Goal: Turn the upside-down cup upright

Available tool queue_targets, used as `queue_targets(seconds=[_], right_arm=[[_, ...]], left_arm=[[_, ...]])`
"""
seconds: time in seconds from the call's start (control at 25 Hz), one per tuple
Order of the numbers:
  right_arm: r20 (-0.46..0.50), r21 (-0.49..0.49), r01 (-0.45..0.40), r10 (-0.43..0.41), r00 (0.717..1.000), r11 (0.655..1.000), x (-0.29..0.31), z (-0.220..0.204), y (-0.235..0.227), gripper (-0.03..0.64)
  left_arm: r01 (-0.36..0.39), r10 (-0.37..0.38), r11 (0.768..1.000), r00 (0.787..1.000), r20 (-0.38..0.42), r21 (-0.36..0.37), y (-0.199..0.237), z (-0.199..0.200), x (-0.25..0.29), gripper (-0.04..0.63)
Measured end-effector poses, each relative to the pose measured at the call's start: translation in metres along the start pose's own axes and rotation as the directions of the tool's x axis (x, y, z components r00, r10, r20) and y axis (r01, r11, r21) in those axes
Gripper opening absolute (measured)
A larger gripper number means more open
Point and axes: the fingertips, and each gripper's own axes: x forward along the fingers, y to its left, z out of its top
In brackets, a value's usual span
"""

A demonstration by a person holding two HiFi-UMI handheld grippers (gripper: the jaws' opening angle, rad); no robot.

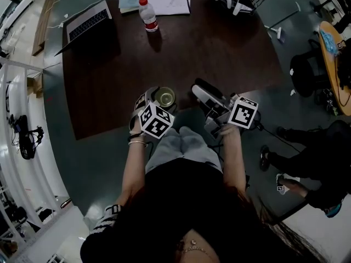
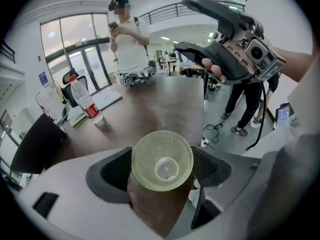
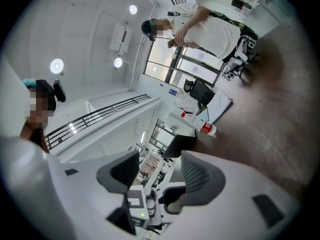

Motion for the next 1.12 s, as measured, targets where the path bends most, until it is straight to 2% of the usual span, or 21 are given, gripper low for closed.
queue_targets(seconds=[0.4,0.8,1.12], right_arm=[[-0.003,-0.002,-0.005,0.005,1.0,1.0,0.001,-0.003,0.005,0.265],[-0.004,-0.008,-0.017,0.017,1.0,1.0,0.002,-0.003,0.012,0.255],[-0.024,-0.041,-0.028,0.027,0.999,0.999,0.008,-0.009,0.021,0.255]], left_arm=[[0.011,-0.01,1.0,1.0,0.021,-0.026,0.001,0.001,0.001,0.376],[0.012,-0.012,1.0,0.999,0.038,-0.02,0.002,0.006,-0.003,0.376],[0.02,-0.018,0.999,0.998,0.054,-0.04,0.002,0.005,-0.012,0.376]])
